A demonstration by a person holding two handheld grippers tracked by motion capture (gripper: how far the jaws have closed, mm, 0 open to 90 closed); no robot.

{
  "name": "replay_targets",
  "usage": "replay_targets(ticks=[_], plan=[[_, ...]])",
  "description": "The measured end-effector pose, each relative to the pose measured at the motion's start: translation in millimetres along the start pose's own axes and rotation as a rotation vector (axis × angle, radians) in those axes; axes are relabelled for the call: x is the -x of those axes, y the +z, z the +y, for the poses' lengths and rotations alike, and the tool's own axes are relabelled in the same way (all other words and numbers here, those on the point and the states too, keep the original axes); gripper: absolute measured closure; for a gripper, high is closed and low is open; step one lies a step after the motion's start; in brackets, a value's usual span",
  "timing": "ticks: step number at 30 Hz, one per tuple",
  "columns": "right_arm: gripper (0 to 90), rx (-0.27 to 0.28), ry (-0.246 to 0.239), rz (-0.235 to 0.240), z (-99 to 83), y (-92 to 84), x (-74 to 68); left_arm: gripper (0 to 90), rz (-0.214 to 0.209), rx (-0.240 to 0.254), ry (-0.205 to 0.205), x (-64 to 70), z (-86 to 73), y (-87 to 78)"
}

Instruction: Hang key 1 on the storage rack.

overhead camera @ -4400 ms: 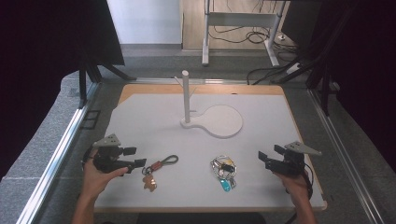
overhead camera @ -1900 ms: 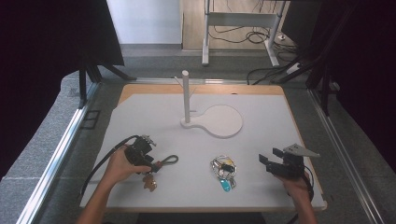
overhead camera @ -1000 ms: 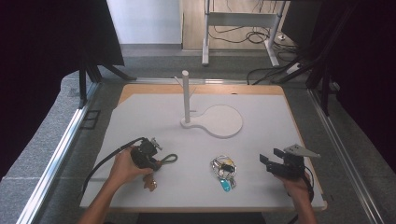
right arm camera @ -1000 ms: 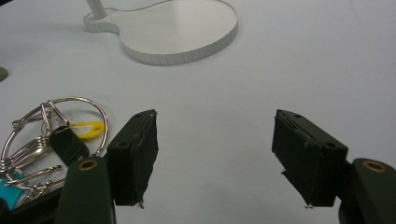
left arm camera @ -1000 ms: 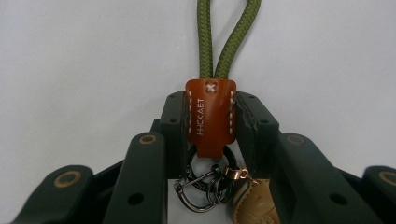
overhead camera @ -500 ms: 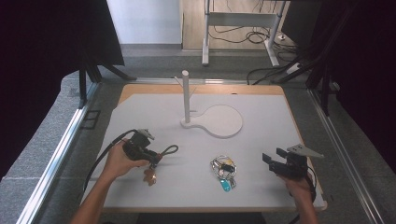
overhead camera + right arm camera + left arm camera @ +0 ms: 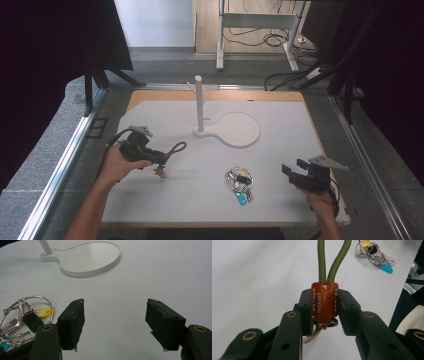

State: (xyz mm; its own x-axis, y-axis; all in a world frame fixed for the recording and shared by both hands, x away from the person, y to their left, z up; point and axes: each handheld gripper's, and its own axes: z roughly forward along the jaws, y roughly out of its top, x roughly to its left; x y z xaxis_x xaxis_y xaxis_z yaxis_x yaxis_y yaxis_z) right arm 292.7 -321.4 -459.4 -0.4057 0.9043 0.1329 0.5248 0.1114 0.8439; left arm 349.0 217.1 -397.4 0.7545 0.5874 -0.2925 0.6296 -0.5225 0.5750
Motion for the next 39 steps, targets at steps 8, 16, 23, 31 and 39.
replay_targets(ticks=[8,16,23,31,39], plan=[[31.7,-0.003,0.004,-0.002,-0.8,-0.2,1.8,67.3,-0.002,0.027,0.008,-2.2,14.2,-11.4],[31.7,-0.007,0.011,-0.005,-1.5,0.7,2.2,67.3,-0.01,0.055,0.007,-5.6,29.2,-22.1],[31.6,-0.005,0.011,0.0,-1.7,0.3,2.9,67.3,-0.026,0.07,-0.005,-13.4,39.9,-26.5],[31.6,-0.011,0.01,-0.003,-2.1,0.9,4.4,67.3,-0.01,0.045,0.004,-18.6,54.2,-30.7],[31.6,-0.013,0.01,-0.002,-2.2,1.0,4.3,67.2,-0.01,0.016,0.009,-27.9,75.5,-39.1]])
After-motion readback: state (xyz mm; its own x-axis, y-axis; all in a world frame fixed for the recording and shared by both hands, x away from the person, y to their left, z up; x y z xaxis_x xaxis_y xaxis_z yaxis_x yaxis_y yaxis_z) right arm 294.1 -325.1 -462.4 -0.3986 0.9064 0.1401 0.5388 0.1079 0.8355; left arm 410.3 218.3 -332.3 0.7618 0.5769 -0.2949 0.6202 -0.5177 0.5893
